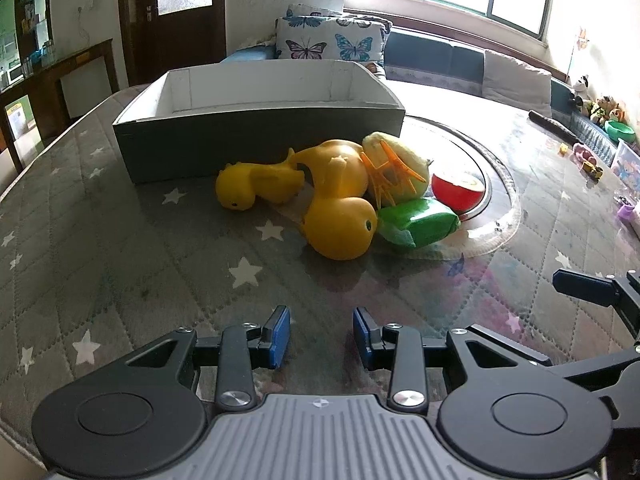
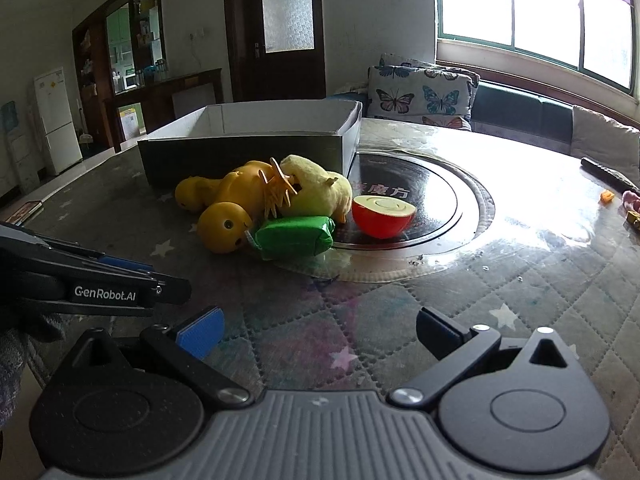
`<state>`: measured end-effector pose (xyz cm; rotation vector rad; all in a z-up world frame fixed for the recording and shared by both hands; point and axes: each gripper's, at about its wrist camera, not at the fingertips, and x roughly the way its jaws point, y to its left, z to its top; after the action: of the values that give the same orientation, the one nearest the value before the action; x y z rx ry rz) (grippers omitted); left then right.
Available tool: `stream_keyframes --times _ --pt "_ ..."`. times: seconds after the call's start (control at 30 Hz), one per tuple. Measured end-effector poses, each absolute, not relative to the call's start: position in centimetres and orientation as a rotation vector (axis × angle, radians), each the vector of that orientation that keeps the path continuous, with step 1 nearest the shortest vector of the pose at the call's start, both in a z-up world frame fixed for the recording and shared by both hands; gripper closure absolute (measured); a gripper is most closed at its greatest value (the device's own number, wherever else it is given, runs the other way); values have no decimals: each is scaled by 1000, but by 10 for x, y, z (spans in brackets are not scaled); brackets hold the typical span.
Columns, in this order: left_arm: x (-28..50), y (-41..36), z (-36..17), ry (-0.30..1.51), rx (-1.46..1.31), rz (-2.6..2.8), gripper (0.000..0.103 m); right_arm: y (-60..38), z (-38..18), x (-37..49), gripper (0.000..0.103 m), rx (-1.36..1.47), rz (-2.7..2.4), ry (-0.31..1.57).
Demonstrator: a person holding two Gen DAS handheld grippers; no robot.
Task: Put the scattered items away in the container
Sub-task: 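Move the left tool toward the larger yellow rubber duck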
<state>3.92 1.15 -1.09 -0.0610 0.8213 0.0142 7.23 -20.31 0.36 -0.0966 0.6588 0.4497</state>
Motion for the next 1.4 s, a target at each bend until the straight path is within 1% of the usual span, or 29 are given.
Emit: stream_keyframes --times 1.13,1.23,1.33,1.4 --pt "80 31 1 854 -125 -8 66 -184 14 121 0 -96 492 669" --pt "80 32 7 844 -118 -22 66 -181 17 124 2 -94 505 665" --pt "80 36 13 834 -123 -33 66 -178 21 126 6 -98 520 658" --pt "82 40 17 823 -135 -37 66 -176 23 127 6 -96 532 652"
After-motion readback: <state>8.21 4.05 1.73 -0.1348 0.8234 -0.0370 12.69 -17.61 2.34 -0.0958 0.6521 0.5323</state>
